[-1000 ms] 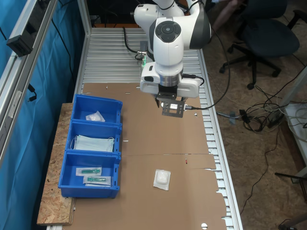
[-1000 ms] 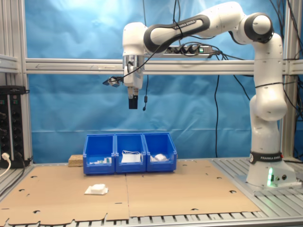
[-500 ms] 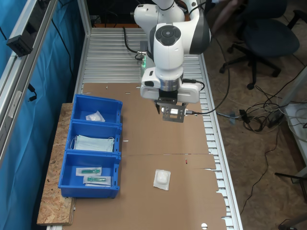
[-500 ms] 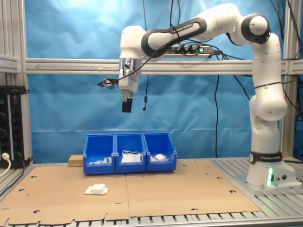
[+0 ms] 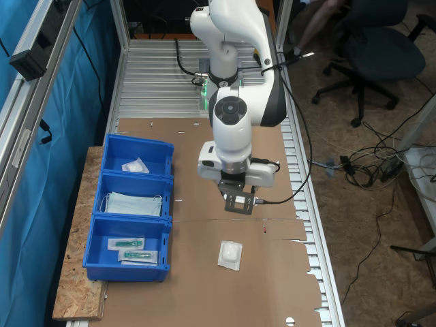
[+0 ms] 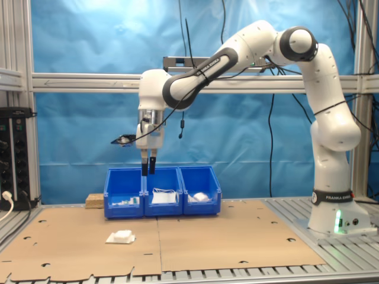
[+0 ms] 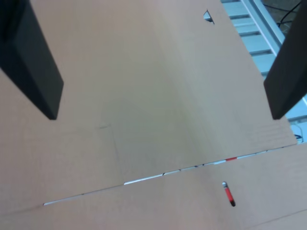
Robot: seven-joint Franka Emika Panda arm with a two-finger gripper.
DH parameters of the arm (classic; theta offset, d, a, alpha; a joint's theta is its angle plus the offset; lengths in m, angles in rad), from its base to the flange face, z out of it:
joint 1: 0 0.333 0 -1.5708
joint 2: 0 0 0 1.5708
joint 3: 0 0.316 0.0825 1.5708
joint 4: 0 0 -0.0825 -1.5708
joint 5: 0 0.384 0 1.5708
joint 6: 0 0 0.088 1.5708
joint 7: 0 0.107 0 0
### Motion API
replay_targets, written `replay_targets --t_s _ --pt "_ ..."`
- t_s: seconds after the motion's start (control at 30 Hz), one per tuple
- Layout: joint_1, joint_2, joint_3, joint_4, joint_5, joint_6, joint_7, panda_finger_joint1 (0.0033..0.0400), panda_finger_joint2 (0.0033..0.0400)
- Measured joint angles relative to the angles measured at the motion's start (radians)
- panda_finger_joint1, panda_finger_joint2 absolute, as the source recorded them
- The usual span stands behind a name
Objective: Pick and place sorting task of medical equipment.
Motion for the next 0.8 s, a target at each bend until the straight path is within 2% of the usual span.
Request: replay_targets --t_s 0.3,0.8 --pt "0.003 0.137 -0.030 0.042 -0.003 0.062 0.000 0.0400 0.0400" --pt "0.006 0.299 -0.045 0.170 -0.059 0.158 0.000 0.0400 0.0400"
